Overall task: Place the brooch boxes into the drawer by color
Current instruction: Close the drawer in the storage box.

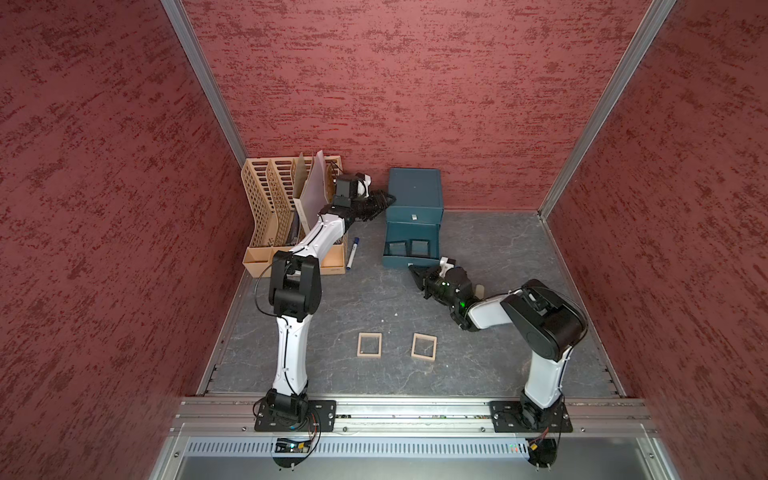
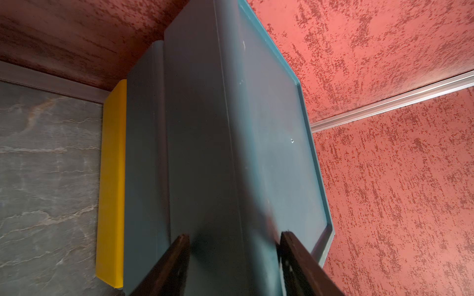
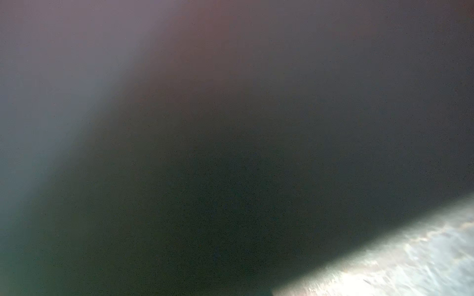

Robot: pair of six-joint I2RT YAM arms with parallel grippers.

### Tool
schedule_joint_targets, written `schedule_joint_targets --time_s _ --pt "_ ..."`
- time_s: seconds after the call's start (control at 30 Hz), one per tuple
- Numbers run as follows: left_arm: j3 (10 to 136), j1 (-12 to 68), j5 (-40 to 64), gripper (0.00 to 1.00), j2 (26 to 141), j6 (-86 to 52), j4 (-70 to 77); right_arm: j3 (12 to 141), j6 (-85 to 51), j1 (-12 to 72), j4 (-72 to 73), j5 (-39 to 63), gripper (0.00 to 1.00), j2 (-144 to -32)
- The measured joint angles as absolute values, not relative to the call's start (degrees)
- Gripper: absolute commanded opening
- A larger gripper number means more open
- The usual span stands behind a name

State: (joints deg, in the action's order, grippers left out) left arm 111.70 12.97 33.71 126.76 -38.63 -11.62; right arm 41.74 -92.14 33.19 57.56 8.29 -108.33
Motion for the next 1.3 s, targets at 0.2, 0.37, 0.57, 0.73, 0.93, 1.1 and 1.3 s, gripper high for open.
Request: schedule_joint_targets --time_s 0.2,0.37,0.57,0.73,0.93,1.1,1.3 --pt "111.7 13.0 33.7 0.59 126.8 -38.6 -11.6 43.9 -92.1 32.0 55.6 7.8 0.0 -108.3" --pt "111.7 13.0 33.7 0.59 126.8 -38.6 -11.6 46.5 -92.1 30.2 53.7 7.8 0.0 -108.5" --pt "111.7 13.0 33.5 0.59 126.8 -38.5 -11.6 50.7 -92.0 28.7 51.3 8.7 0.0 -110.4" --pt "111.7 13.1 33.5 0.59 126.8 -38.5 -11.6 53.6 -91.7 27.8 49.2 9.8 0.0 -112.2" --pt "111.7 13.2 33.3 0.59 126.7 -38.5 -11.7 57.8 -91.5 26.6 46.9 10.4 0.0 -114.8" --pt "111.7 13.2 33.3 0.59 126.7 -38.5 -11.7 61.6 -91.4 25.8 44.4 10.6 0.0 -116.3" --pt "111.7 13.2 33.3 0.59 126.7 -38.5 -11.7 65.3 -91.3 25.1 42.4 10.8 0.0 -118.9"
